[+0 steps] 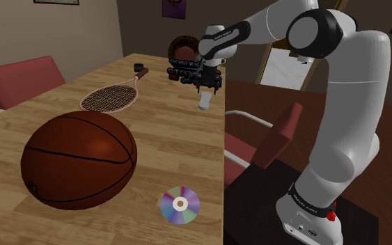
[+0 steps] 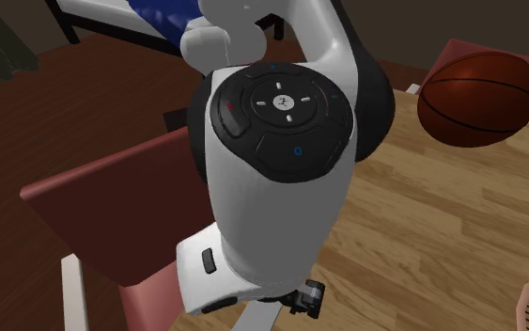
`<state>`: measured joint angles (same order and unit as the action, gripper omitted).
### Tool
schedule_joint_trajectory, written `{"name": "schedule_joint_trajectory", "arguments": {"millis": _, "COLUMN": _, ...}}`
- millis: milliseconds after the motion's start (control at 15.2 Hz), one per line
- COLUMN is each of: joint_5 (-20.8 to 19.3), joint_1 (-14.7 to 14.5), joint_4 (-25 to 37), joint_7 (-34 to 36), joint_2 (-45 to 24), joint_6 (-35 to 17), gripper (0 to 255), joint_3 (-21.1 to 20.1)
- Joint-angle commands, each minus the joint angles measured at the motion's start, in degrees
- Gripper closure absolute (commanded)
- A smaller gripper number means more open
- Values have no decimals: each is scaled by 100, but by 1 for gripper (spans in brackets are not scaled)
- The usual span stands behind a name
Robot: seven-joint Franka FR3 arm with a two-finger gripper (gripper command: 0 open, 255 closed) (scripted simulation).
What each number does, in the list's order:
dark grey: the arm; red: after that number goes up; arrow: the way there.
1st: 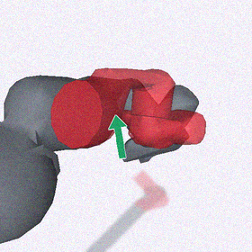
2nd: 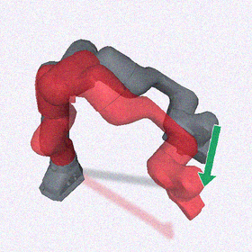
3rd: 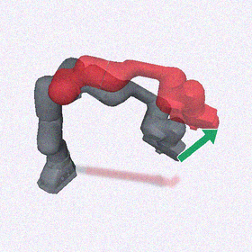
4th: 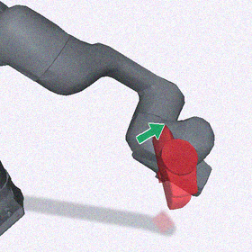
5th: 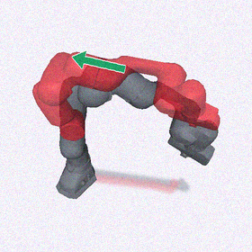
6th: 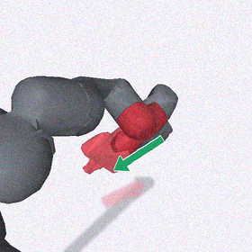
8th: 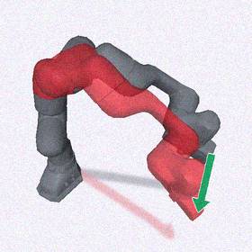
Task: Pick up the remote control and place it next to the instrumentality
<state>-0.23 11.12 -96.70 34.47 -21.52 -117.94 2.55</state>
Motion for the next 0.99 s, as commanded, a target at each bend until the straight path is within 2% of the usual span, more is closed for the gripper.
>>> {"name": "schedule_joint_trajectory", "arguments": {"millis": 0, "joint_5": 35, "joint_1": 29, "joint_4": 323, "joint_7": 104, "joint_2": -283, "joint_6": 34, "gripper": 0, "joint_3": 33}}
{"name": "schedule_joint_trajectory", "arguments": {"millis": 462, "joint_5": 46, "joint_1": 37, "joint_4": 72, "joint_7": 97, "joint_2": -516, "joint_6": -449, "gripper": 0, "joint_3": 29}}
{"name": "schedule_joint_trajectory", "arguments": {"millis": 924, "joint_5": 46, "joint_1": 37, "joint_4": 72, "joint_7": 98, "joint_2": -516, "joint_6": -449, "gripper": 0, "joint_3": 29}}
